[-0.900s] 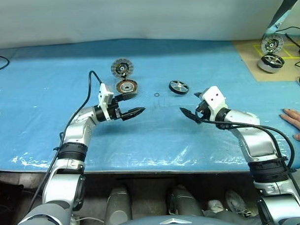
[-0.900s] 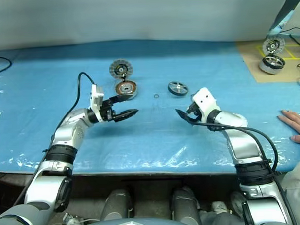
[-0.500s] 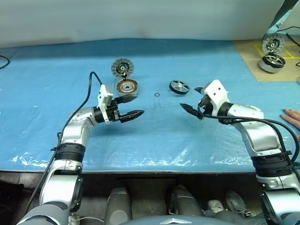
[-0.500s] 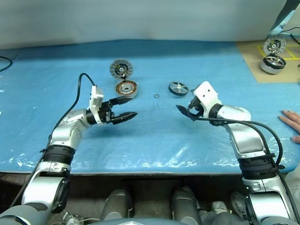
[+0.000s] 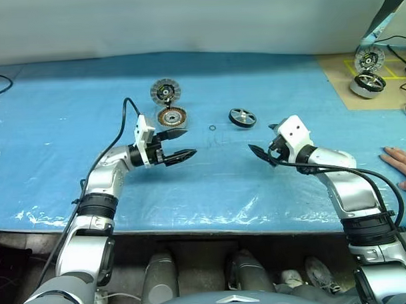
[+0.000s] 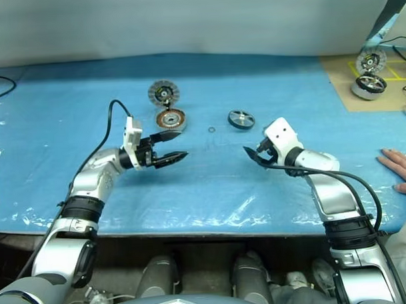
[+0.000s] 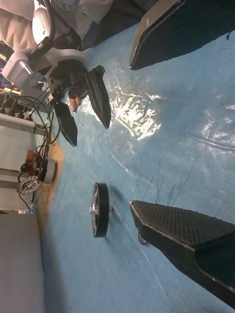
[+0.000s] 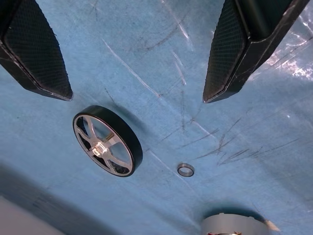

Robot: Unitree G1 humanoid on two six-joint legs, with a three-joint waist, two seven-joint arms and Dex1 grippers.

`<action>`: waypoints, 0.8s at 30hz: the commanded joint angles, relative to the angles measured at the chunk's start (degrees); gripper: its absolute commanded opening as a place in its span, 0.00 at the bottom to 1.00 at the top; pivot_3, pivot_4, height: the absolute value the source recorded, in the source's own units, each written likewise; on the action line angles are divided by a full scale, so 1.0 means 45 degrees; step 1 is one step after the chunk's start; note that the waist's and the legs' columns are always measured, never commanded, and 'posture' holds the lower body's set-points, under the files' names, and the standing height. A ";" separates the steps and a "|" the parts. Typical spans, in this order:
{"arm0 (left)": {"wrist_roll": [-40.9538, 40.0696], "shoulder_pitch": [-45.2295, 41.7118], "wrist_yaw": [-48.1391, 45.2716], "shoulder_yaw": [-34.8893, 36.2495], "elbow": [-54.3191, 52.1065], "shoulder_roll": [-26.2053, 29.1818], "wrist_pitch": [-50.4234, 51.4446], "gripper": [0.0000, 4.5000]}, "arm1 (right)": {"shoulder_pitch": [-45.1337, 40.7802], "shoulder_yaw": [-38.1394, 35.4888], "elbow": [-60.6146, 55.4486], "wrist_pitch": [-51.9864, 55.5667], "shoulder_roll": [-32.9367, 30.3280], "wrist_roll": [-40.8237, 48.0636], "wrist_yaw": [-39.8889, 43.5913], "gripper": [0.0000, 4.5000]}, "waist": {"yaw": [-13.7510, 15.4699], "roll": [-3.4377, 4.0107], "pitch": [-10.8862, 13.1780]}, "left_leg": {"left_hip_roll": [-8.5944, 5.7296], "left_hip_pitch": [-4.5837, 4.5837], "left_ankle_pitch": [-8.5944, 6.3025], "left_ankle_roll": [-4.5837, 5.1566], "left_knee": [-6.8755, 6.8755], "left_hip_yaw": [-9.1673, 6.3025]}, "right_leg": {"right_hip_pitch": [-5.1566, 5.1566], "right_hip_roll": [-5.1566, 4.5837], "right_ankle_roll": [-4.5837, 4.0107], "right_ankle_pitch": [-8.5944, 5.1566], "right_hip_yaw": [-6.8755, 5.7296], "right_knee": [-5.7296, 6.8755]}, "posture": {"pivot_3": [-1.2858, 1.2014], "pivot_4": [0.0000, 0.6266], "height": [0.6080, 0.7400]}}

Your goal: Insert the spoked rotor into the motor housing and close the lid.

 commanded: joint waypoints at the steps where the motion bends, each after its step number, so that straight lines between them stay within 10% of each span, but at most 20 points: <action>1: -0.0062 -0.0344 -0.0011 0.0079 -0.0107 0.0018 -0.0195 0.99 | -0.0281 -0.0222 -0.0667 -0.0164 -0.0012 0.0103 -0.0139 0.99 | 0.0000 -0.0001 0.0001 | 0.0000 -0.0001 0.0000 0.0000 -0.0001 -0.0001 | 0.0000 0.0000 0.0000 0.0000 0.0000 -0.0002 | 0.52 0.24 1.00; 24: -0.0319 0.0230 0.0691 0.0305 -0.1076 -0.0023 0.0029 0.99 | -0.0764 -0.0118 -0.0161 -0.0280 -0.0180 -0.0097 0.0026 0.99 | -0.0038 -0.0001 0.0002 | -0.0002 -0.0001 -0.0005 -0.0008 -0.0014 -0.0002 | -0.0002 -0.0001 0.0001 0.0000 -0.0002 -0.0012 | 0.52 0.24 1.00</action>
